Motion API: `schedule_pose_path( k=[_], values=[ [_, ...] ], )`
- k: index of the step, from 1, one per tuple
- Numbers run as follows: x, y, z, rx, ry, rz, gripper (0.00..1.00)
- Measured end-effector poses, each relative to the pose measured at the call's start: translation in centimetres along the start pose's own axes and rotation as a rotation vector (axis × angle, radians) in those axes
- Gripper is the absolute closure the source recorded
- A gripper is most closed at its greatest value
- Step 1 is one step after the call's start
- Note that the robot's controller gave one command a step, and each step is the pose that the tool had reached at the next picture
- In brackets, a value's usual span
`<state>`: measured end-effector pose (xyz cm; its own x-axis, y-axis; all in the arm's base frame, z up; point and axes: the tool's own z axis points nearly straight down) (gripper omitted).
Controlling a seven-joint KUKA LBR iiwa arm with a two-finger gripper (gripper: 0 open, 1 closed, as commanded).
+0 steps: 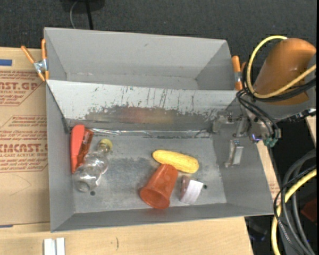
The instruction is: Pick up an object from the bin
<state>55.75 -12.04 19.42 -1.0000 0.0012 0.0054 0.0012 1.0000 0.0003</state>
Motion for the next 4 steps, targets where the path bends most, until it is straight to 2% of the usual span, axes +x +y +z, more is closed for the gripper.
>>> schedule_pose_path(
  k=[1, 2, 3, 4],
  values=[
    [-0.1, 0.1, -0.5, 0.001, -0.007, -0.002, 0.00],
    [-0.8, 6.4, 5.3, 0.002, -0.007, -0.045, 0.00],
    [-0.7, 12.4, 10.5, -0.002, -0.001, -0.053, 0.00],
    [-0.5, 10.8, 8.4, 0.001, -0.006, -0.067, 0.00]
  ],
)
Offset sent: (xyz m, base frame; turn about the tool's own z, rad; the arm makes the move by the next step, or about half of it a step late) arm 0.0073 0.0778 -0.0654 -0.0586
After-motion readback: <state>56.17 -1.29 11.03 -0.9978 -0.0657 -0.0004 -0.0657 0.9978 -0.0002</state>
